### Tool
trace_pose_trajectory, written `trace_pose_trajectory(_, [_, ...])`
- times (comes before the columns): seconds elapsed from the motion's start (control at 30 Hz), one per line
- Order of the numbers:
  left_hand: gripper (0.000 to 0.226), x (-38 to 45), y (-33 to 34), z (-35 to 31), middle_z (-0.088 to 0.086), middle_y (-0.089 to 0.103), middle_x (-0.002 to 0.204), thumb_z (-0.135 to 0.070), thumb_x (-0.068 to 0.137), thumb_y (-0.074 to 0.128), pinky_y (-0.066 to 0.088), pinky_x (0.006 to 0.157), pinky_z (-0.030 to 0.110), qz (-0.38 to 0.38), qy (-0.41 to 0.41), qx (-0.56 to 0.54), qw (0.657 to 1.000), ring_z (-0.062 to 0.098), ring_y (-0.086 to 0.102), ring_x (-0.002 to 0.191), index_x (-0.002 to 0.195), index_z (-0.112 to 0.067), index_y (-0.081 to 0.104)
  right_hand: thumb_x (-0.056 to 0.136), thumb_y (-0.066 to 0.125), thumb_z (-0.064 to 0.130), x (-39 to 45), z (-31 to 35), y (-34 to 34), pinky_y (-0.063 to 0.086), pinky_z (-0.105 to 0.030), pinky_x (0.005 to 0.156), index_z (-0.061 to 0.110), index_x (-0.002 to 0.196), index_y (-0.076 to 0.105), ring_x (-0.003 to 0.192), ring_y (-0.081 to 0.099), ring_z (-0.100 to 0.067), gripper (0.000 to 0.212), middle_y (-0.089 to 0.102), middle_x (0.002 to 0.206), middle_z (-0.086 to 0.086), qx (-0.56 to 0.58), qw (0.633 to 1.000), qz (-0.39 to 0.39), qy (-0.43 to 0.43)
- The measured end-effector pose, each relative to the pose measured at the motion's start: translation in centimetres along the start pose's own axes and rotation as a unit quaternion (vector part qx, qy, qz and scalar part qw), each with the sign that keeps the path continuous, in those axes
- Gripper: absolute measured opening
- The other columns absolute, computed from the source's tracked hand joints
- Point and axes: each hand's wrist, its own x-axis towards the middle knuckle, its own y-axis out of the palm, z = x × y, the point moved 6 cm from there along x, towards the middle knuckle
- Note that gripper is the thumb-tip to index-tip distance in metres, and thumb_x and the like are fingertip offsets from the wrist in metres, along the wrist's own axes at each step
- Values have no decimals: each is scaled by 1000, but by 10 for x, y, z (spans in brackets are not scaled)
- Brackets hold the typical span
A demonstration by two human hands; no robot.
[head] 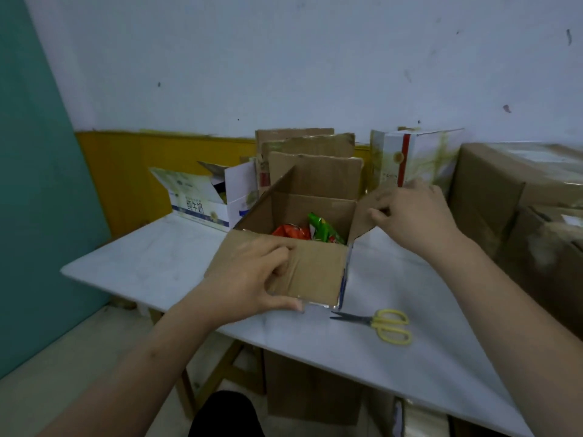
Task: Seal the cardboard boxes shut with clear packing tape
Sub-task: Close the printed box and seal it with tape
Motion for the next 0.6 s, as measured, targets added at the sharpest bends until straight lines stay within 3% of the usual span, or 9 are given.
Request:
trace_pose_trajectory(0.1, [53, 16, 2, 12, -21, 50, 130, -85, 87, 25, 44, 90, 35, 39, -56, -15, 998, 1, 44, 111, 90, -38, 50, 100, 39, 45, -8, -4, 23, 26, -43, 103, 34, 122, 66, 127, 38, -28, 37, 59, 134, 5, -71, 993, 80, 41])
trace_pose_trajectory(0.17, [50, 30, 6, 18, -21, 50, 123, -88, 82, 31, 49, 84, 36, 57, -84, 13, 995, 4, 47, 107, 109, -48, 45, 103, 39, 27, -13, 11, 38, 29, -42, 107, 36, 138, 55, 131, 38, -29, 40, 52, 144, 2, -9, 996, 86, -27])
trace_pose_trajectory(0.27, [79, 41, 26, 28, -13, 48, 135, -91, 75, 40, 43, 98, 39, 110, -112, 50, 986, 13, 42, 123, 137, -42, 40, 100, 39, 7, -23, 36, 55, 37, -38, 107, 33, 149, 41, 135, 41, -26, 55, 40, 155, 5, 107, 983, 95, -112])
trace_pose_trajectory(0.33, [75, 39, 36, 26, -11, 49, 128, -85, 77, 49, 37, 99, 35, 105, -124, 23, 987, 14, 42, 121, 133, -35, 44, 99, 38, 7, -29, 36, 60, 37, -39, 107, 34, 146, 45, 138, 38, -24, 54, 38, 156, 11, 127, 983, 79, -105])
trace_pose_trajectory(0.47, [58, 35, 43, 14, -13, 48, 108, -73, 81, 61, 30, 87, 32, 7, -149, 39, 988, 11, 39, 101, 118, -29, 51, 100, 39, 5, -39, 24, 69, 27, -41, 117, 30, 138, 56, 142, 34, -20, 48, 43, 153, 9, 279, 955, 35, -90])
trace_pose_trajectory(0.6, [49, 44, 45, 11, -8, 56, 100, -72, 81, 61, 33, 85, 37, -55, -152, 82, 983, 18, 50, 96, 102, -28, 52, 102, 44, 7, -55, 18, 62, 29, -31, 118, 24, 140, 55, 139, 39, -10, 43, 49, 148, 6, 339, 938, -6, -73])
